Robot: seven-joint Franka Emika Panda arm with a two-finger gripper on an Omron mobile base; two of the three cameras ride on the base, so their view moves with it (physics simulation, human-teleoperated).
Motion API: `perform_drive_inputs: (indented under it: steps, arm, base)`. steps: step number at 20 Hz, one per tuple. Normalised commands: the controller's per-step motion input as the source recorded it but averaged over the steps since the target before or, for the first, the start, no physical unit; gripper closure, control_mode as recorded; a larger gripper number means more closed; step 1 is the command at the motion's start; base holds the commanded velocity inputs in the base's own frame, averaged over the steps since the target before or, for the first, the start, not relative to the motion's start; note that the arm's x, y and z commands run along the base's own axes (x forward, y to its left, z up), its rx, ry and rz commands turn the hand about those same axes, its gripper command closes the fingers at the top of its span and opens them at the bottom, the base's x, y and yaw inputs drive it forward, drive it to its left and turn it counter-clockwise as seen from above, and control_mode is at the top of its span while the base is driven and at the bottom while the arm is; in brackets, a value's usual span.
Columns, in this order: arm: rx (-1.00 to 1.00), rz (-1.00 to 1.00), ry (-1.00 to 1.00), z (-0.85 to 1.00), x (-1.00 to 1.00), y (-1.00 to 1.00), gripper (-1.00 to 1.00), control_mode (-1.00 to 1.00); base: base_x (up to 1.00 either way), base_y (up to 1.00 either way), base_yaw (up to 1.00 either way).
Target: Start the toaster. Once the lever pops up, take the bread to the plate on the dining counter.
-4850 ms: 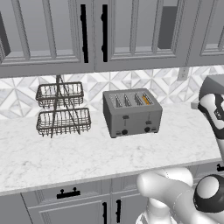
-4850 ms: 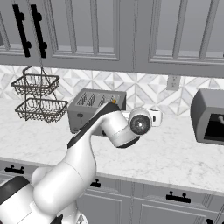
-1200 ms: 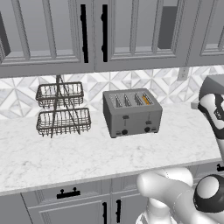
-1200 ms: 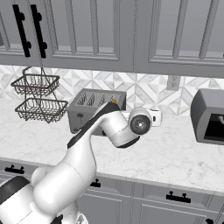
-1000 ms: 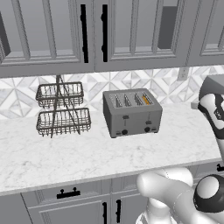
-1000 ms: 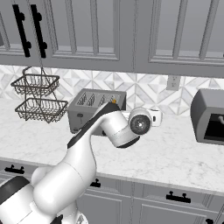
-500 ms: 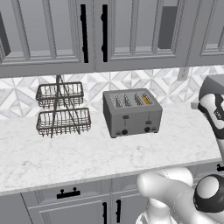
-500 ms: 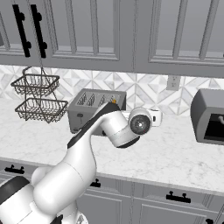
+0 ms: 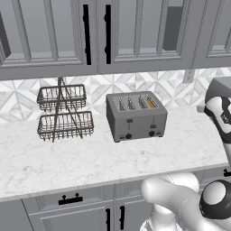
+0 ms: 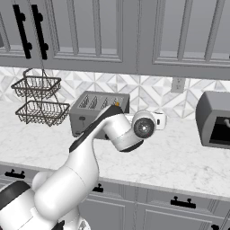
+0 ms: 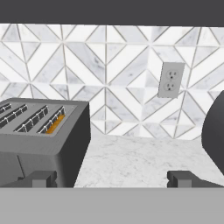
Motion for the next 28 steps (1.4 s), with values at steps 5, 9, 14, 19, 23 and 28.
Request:
perform_drive_inputs:
  steps: [5, 9, 14, 19, 23, 28]
  arm:
    - [0.00, 0.00, 0.00, 0.00, 0.00, 0.00, -1.00, -1.00]
    - [0.00, 0.00, 0.00, 0.00, 0.00, 0.00, -1.00, -1.00]
    - [0.00, 0.00, 0.00, 0.00, 0.00, 0.00, -1.00, -1.00]
    - [0.00, 0.00, 0.00, 0.00, 0.00, 0.00, -1.00, -1.00]
    - [0.00, 0.00, 0.00, 0.00, 0.00, 0.00, -1.00, -1.00]
    - [0.00, 0.00, 0.00, 0.00, 0.00, 0.00, -1.00, -1.00]
  base:
    - [0.00, 0.00, 0.00]
    - [0.00, 0.00, 0.00]
    - [0.00, 0.00, 0.00]
    - [0.00, 0.00, 0.00]
    - [0.00, 0.00, 0.00]
    - [0.00, 0.00, 0.00]
